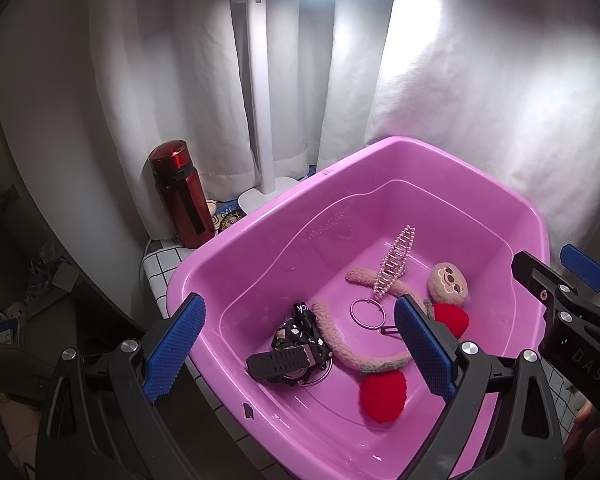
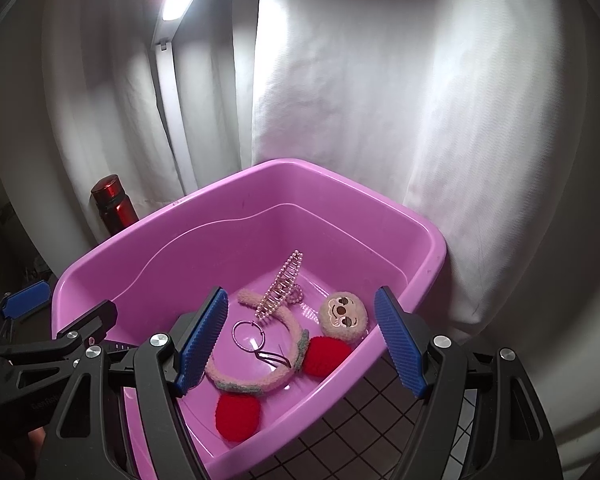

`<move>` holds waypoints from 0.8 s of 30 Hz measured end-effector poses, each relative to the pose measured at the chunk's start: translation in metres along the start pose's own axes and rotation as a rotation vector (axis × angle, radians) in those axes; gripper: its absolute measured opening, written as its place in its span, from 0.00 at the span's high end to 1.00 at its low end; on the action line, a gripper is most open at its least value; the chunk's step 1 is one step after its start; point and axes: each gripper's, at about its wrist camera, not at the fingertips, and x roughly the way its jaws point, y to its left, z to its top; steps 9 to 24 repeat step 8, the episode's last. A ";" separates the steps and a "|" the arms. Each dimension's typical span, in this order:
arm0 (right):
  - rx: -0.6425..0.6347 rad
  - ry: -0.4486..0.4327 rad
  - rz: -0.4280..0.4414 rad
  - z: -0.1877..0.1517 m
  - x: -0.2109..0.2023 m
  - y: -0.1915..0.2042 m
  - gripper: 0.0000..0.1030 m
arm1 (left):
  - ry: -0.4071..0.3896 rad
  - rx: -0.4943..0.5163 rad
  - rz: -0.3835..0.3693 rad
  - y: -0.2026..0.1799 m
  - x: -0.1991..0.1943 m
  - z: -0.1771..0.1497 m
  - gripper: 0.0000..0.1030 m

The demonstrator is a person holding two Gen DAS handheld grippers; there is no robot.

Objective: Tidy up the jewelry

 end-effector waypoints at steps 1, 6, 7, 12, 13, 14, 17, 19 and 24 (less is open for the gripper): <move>0.001 0.000 0.000 -0.001 0.000 0.000 0.30 | -0.001 -0.001 0.001 0.000 0.000 0.000 0.09; 0.008 0.004 0.007 -0.004 0.001 0.000 0.30 | -0.008 -0.005 0.012 0.001 -0.002 0.000 0.09; 0.008 0.004 0.007 -0.004 0.001 0.000 0.30 | -0.009 -0.004 0.013 0.001 -0.002 0.000 0.09; 0.007 0.004 0.008 -0.004 0.001 0.001 0.30 | -0.010 -0.003 0.015 0.001 -0.002 -0.001 0.09; 0.007 0.004 0.008 -0.004 0.001 0.001 0.30 | -0.010 -0.003 0.015 0.001 -0.002 -0.001 0.09; 0.007 0.004 0.008 -0.004 0.001 0.001 0.30 | -0.010 -0.003 0.015 0.001 -0.002 -0.001 0.09; 0.007 0.004 0.008 -0.004 0.001 0.001 0.30 | -0.010 -0.003 0.015 0.001 -0.002 -0.001 0.09; 0.007 0.004 0.008 -0.004 0.001 0.001 0.30 | -0.010 -0.003 0.015 0.001 -0.002 -0.001 0.09; 0.007 0.004 0.008 -0.004 0.001 0.001 0.30 | -0.010 -0.003 0.015 0.001 -0.002 -0.001 0.09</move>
